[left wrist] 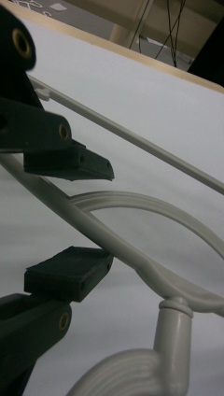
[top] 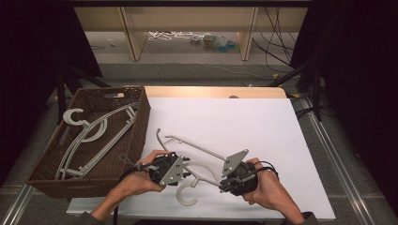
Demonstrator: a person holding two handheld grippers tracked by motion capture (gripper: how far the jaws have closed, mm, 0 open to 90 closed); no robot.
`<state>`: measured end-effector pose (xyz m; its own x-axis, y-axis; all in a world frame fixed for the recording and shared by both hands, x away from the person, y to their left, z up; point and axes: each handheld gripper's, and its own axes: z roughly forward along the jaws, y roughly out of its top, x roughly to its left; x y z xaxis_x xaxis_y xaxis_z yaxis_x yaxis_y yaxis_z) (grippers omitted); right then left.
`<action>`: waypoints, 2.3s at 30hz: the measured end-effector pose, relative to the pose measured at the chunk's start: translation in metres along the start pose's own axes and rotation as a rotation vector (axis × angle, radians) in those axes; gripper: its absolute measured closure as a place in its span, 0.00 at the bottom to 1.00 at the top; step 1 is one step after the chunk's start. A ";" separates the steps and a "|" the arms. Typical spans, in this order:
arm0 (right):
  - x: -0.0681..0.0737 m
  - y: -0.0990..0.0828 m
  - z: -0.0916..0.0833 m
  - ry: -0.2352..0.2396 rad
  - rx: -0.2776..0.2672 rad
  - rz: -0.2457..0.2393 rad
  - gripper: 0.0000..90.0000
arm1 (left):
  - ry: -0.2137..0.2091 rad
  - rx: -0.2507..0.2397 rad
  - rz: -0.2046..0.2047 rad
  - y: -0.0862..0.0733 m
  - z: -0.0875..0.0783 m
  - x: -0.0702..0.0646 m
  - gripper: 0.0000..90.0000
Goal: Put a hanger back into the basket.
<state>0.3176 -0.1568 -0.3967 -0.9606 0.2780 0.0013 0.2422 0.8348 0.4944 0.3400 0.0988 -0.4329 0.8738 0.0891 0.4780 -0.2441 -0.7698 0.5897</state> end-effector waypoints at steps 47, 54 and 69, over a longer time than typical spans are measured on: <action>-0.042 -0.021 -0.058 -0.255 -0.430 0.335 0.29 | -0.021 0.014 -0.391 0.013 -0.023 0.031 0.88; -0.042 -0.024 -0.063 -0.292 -0.485 0.354 0.23 | -0.011 -0.034 -0.566 0.000 -0.033 0.048 0.88; -0.035 -0.044 -0.052 -0.285 -0.468 0.369 0.21 | -0.037 -0.203 -0.828 -0.009 -0.071 0.074 0.88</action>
<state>0.3338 -0.2277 -0.3733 -0.7366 0.6749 0.0445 0.4020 0.3839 0.8313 0.3769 0.1573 -0.3564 0.8161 0.5499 -0.1776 0.4116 -0.3373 0.8467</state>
